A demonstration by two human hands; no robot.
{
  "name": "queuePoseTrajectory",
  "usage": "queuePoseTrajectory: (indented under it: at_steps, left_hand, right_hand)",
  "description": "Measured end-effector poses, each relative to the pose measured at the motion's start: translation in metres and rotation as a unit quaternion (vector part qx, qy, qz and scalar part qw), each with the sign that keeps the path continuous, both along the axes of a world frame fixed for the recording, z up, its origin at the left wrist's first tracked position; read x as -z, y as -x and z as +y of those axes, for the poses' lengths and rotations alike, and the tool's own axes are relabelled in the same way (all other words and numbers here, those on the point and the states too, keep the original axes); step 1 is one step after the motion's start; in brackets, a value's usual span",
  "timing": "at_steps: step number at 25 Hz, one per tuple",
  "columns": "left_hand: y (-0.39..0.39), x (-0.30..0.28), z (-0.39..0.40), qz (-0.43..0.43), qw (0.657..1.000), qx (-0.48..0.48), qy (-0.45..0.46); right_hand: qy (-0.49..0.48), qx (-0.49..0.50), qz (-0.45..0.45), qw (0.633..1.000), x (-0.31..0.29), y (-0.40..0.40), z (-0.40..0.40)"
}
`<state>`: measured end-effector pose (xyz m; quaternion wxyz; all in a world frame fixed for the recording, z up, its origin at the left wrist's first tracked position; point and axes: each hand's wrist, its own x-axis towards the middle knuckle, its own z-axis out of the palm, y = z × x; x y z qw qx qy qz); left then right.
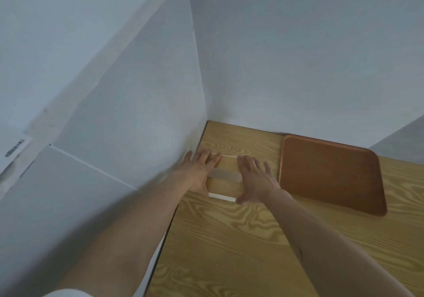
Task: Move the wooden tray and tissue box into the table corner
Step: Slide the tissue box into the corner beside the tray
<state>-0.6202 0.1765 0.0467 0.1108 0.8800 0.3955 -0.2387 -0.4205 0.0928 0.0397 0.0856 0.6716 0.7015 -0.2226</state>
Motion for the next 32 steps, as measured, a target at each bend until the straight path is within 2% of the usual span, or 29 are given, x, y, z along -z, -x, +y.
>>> queuePoseTrajectory:
  at_steps: [6,10,14,17,23,32]
  left_hand:
    - [-0.003,0.003,0.002,0.006,1.0,-0.01,0.014]
    - [-0.002,0.008,-0.014,-0.026,0.997,-0.071,0.03]
    - [0.012,0.021,-0.056,-0.117,0.984,-0.135,0.02]
    - [0.026,0.035,-0.093,-0.134,0.984,-0.118,-0.022]
    - [0.038,0.047,-0.131,-0.172,0.976,-0.106,-0.084]
    - [0.02,0.043,-0.11,-0.148,0.974,-0.147,-0.087]
  right_hand:
    - [0.014,0.006,0.004,1.0,-0.002,-0.001,0.0]
    - [0.022,0.02,0.034,0.999,-0.003,-0.001,-0.008]
    - [-0.081,0.013,0.045,0.996,0.004,0.0,-0.044]
    - [-0.141,-0.013,0.022,0.99,0.015,0.003,-0.081]
    - [-0.109,-0.031,-0.004,0.994,0.029,0.011,-0.109]
    - [-0.067,-0.01,0.001,0.998,0.027,0.014,-0.087]
